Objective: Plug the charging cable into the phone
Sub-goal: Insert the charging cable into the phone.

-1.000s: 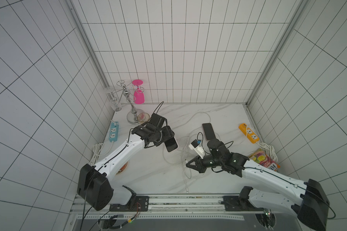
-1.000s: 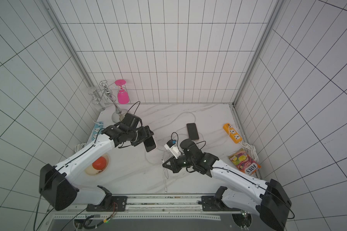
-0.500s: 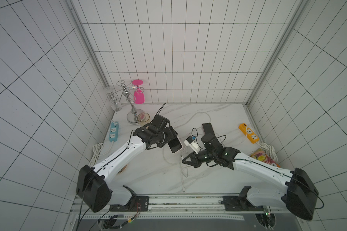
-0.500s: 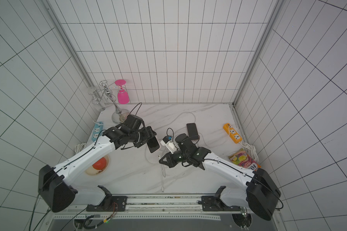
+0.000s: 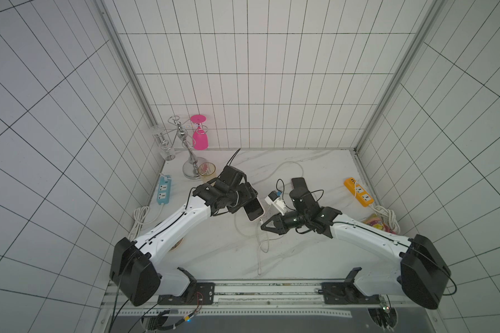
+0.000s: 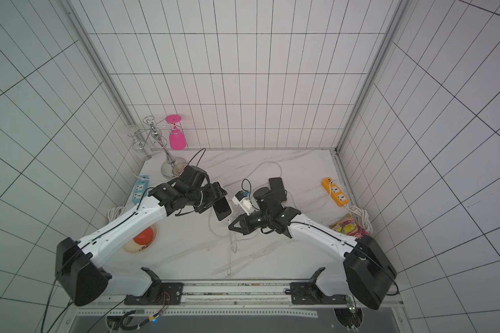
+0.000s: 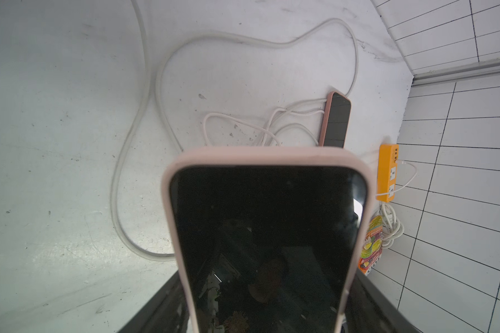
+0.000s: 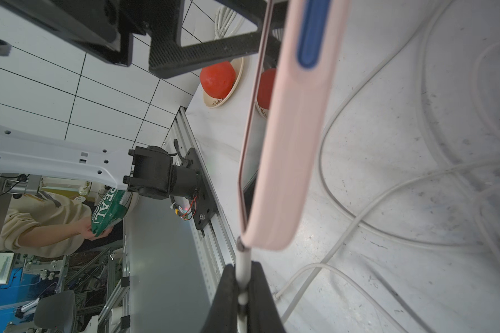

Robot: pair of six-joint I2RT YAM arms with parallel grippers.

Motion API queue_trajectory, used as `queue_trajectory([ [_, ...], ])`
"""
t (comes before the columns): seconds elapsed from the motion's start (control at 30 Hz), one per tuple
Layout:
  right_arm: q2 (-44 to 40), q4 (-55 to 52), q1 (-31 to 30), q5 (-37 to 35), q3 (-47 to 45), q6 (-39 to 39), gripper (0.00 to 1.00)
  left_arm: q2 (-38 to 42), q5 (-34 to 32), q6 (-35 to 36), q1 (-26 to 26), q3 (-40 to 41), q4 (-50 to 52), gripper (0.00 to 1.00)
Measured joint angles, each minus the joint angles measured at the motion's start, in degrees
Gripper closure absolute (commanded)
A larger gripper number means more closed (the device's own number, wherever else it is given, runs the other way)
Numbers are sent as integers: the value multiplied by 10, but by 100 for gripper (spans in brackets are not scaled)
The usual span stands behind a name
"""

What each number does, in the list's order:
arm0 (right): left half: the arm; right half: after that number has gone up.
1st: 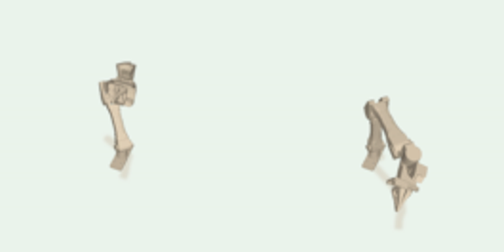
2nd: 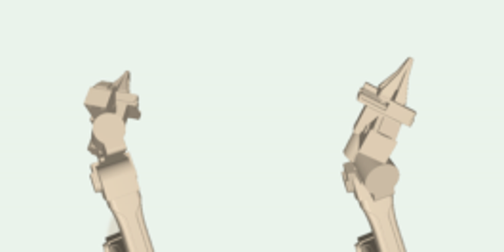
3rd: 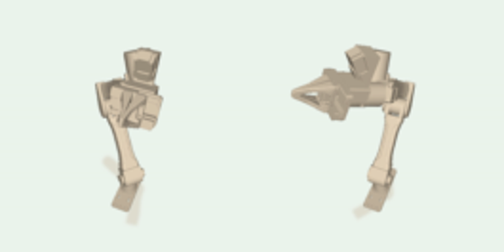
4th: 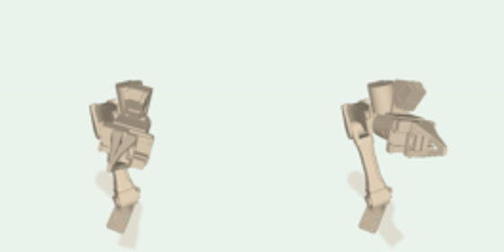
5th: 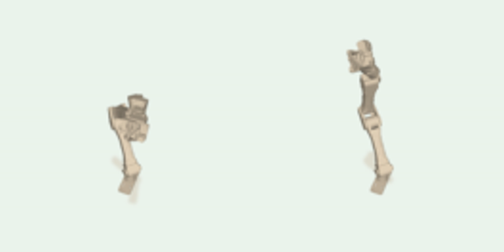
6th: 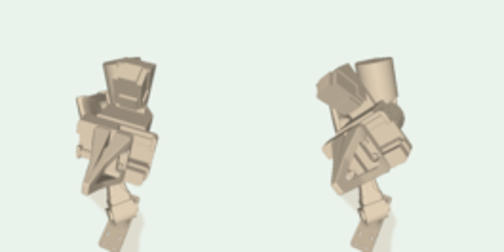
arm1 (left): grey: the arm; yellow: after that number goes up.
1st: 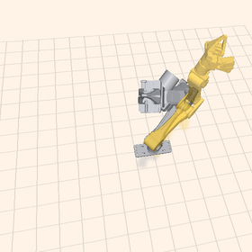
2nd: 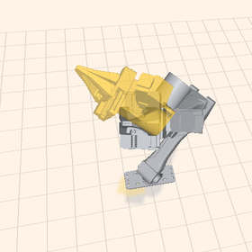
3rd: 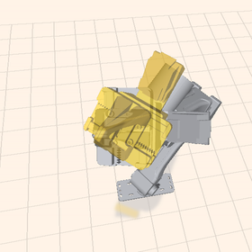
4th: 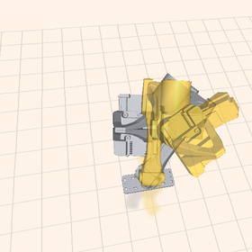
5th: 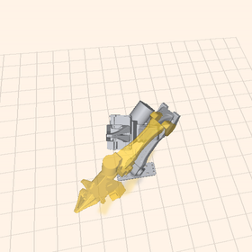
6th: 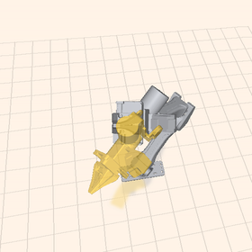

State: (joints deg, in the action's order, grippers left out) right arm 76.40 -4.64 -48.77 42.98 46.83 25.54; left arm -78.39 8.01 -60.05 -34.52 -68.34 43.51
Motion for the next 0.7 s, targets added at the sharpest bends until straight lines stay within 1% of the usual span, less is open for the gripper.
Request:
queue_trajectory([
  [0.7, 22, 6, 8, 24, 8, 2, 100, 0, 12, 1, 0, 0, 0, 100],
])
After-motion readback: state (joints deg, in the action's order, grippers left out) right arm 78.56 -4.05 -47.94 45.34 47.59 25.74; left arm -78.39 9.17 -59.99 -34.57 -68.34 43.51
